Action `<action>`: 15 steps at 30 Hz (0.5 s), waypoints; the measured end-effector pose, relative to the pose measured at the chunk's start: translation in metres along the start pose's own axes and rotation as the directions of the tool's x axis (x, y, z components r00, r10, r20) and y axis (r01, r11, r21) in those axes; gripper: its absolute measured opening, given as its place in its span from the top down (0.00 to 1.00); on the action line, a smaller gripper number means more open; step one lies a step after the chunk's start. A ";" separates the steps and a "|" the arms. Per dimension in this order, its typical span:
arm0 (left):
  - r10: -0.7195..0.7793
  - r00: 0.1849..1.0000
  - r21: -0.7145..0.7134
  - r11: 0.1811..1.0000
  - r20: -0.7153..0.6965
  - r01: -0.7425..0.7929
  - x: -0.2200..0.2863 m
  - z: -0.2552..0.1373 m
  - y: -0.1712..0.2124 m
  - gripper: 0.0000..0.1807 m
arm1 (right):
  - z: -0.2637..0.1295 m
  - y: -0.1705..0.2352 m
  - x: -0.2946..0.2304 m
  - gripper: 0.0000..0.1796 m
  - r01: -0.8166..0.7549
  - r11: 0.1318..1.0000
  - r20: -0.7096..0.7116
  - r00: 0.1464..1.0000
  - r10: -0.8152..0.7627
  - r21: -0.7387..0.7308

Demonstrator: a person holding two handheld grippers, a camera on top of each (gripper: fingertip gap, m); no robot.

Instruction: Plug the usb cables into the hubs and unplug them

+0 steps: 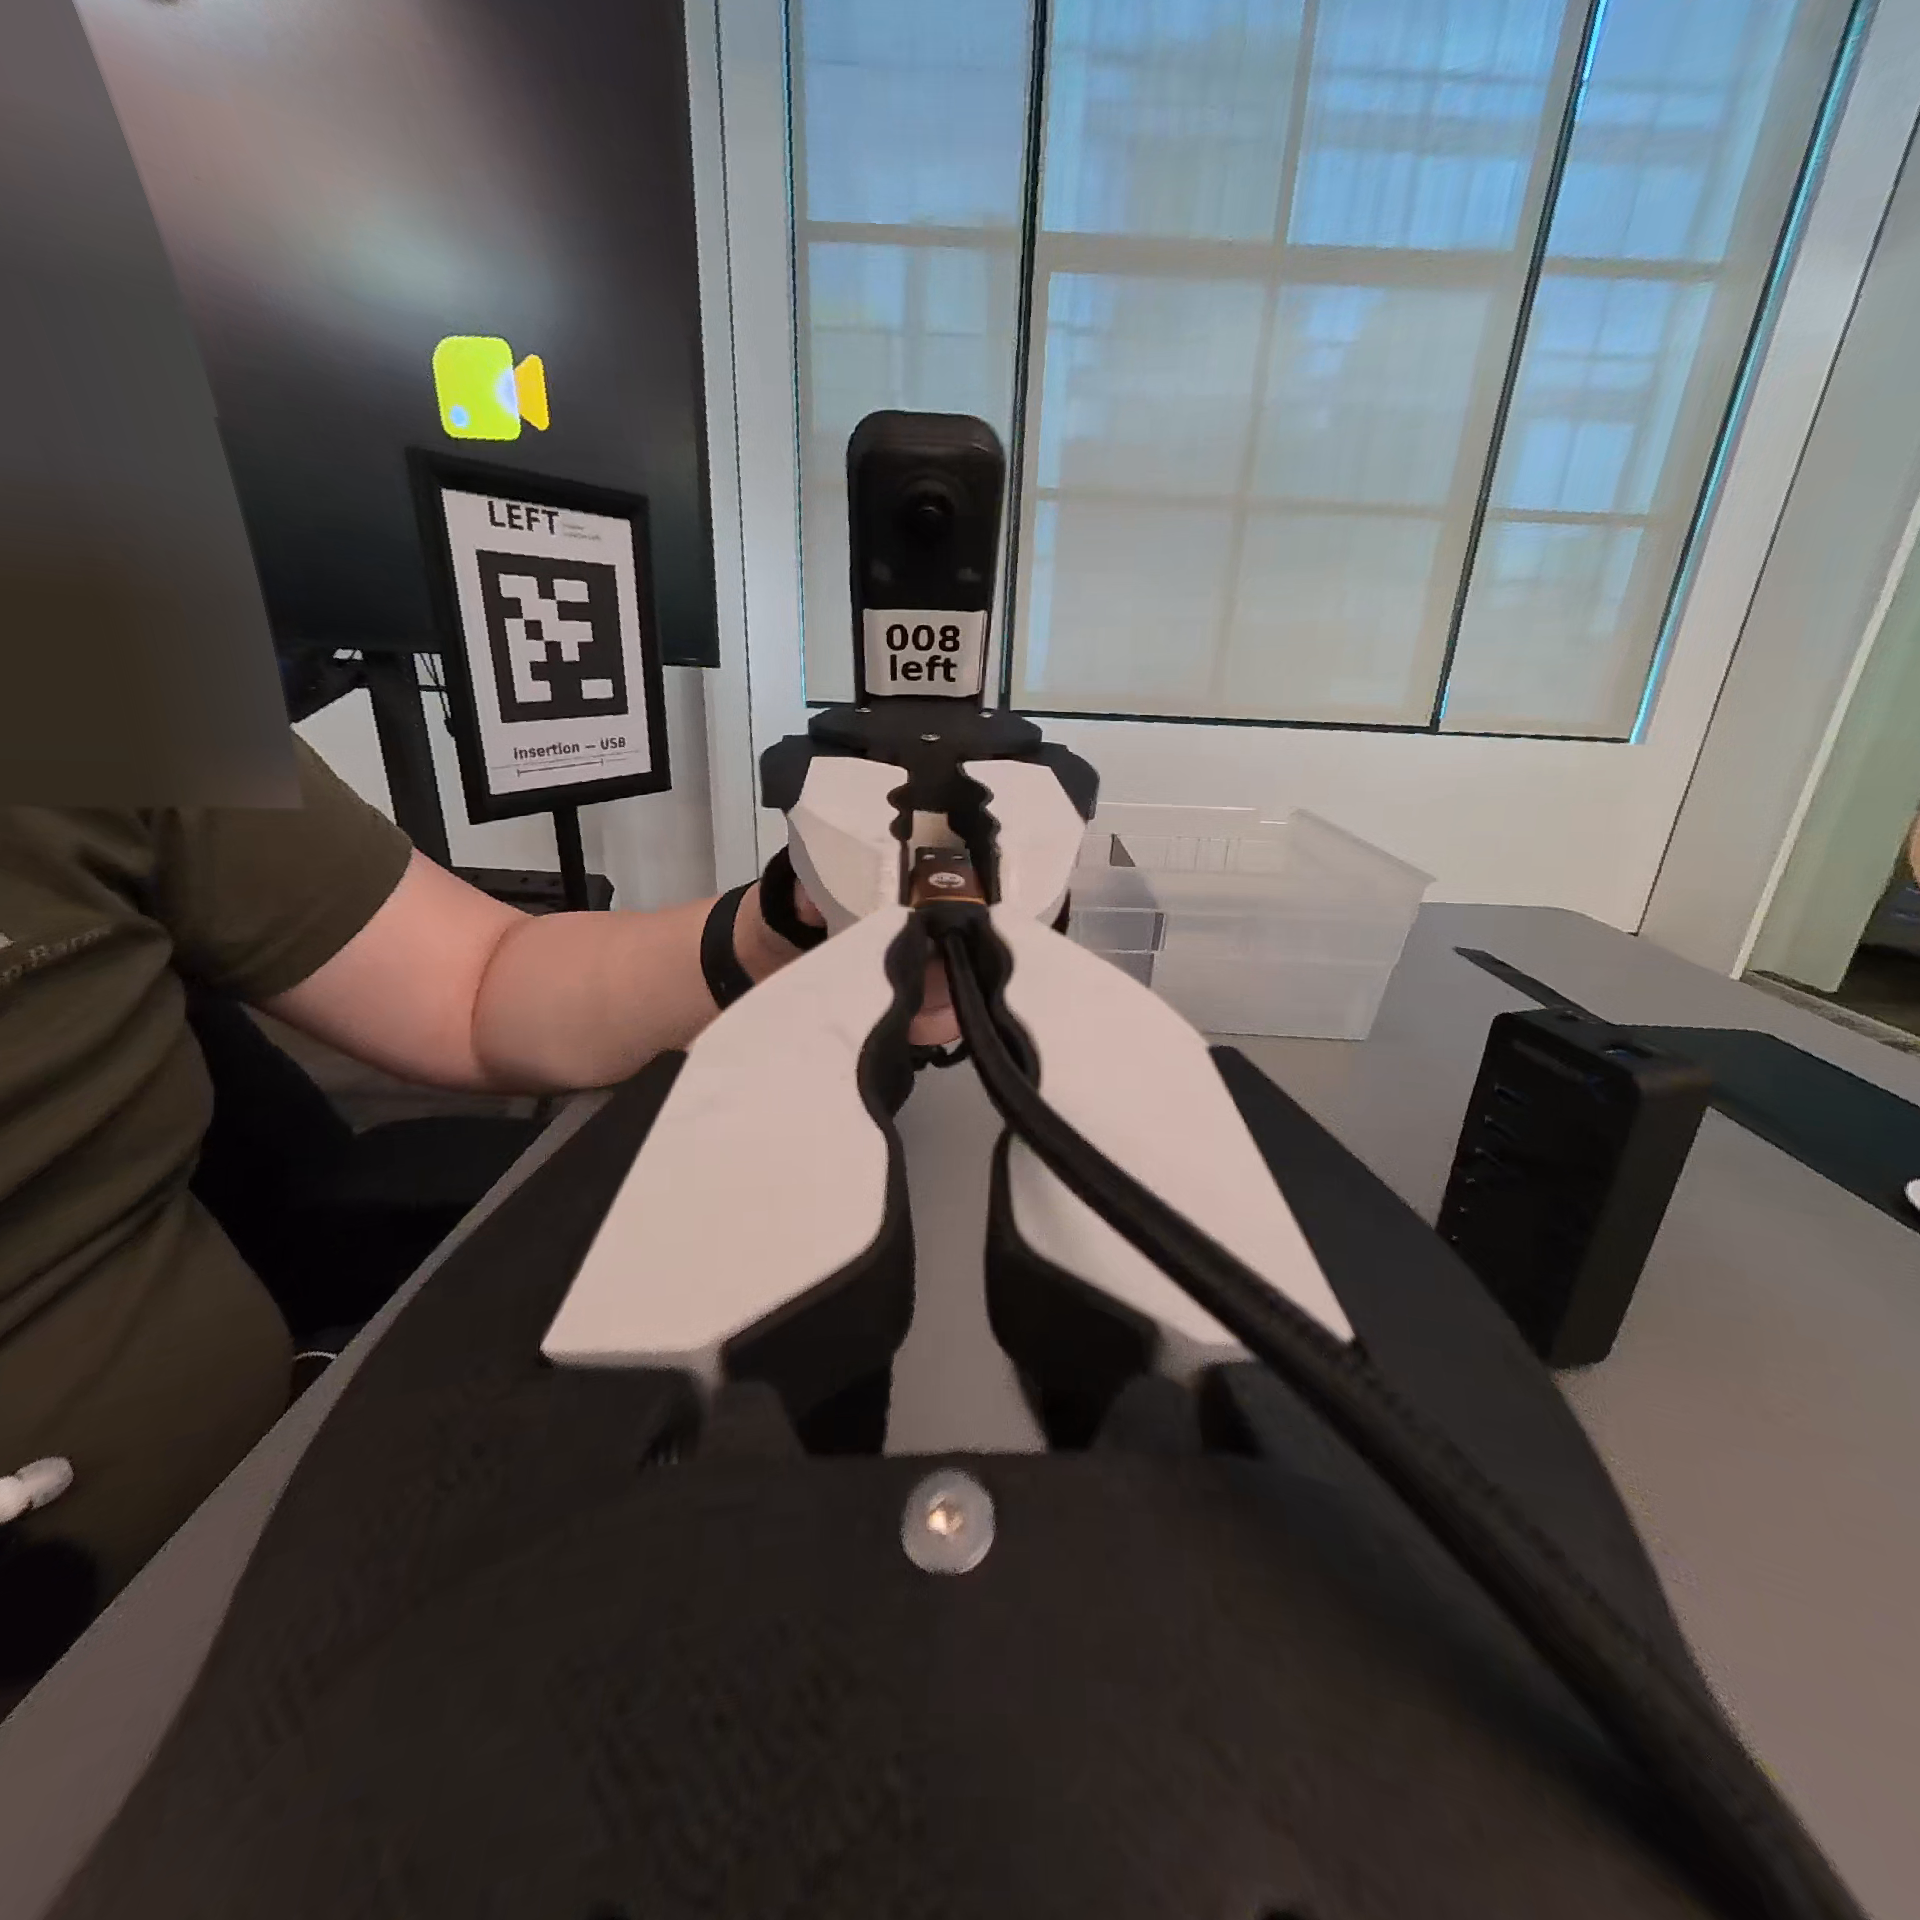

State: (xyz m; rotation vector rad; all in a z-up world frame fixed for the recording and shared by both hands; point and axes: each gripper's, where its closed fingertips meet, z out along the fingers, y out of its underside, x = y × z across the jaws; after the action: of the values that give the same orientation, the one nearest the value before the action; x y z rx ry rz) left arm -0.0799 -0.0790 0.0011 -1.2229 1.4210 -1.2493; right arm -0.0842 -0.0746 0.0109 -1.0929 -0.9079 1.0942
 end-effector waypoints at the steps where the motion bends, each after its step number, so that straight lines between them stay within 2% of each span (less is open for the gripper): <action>1: 0.000 1.000 -0.005 1.000 0.000 0.000 -0.001 0.000 0.001 0.92 | 0.000 0.001 0.000 0.95 0.003 1.000 -0.002 1.000 -0.003 -0.009; 5: -0.055 0.998 -0.003 0.998 -0.034 0.055 0.001 0.001 0.004 0.92 | -0.001 0.003 0.000 0.96 0.044 0.998 -0.006 0.999 -0.045 -0.047; 6: -0.099 0.994 0.006 0.995 -0.051 0.100 0.000 0.001 0.003 0.92 | -0.001 0.002 0.000 0.96 0.077 0.996 -0.019 0.997 -0.078 -0.050; 8: -0.192 0.977 0.029 0.980 -0.093 0.196 -0.001 0.001 0.002 0.85 | -0.003 -0.002 0.001 0.96 0.170 0.985 -0.056 0.983 -0.172 -0.039; 10: -0.240 0.960 0.049 0.967 -0.145 0.250 0.000 0.000 -0.001 0.86 | -0.005 -0.004 0.001 0.96 0.284 0.957 -0.091 0.953 -0.288 -0.054; 12: -0.199 0.972 0.106 0.971 -0.124 0.212 -0.002 -0.003 -0.008 0.91 | -0.005 -0.003 -0.001 0.96 0.359 0.930 -0.100 0.926 -0.365 -0.075; 15: -0.076 0.997 0.110 0.991 -0.019 0.077 -0.004 -0.005 -0.011 0.85 | -0.004 -0.002 -0.005 0.96 0.352 0.933 -0.082 0.930 -0.357 -0.074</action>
State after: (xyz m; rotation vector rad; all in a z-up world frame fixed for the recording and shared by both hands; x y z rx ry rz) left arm -0.0826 -0.0742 0.0125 -1.2046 1.3084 -1.3736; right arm -0.0815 -0.0799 0.0115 -0.9711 -1.0203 0.7154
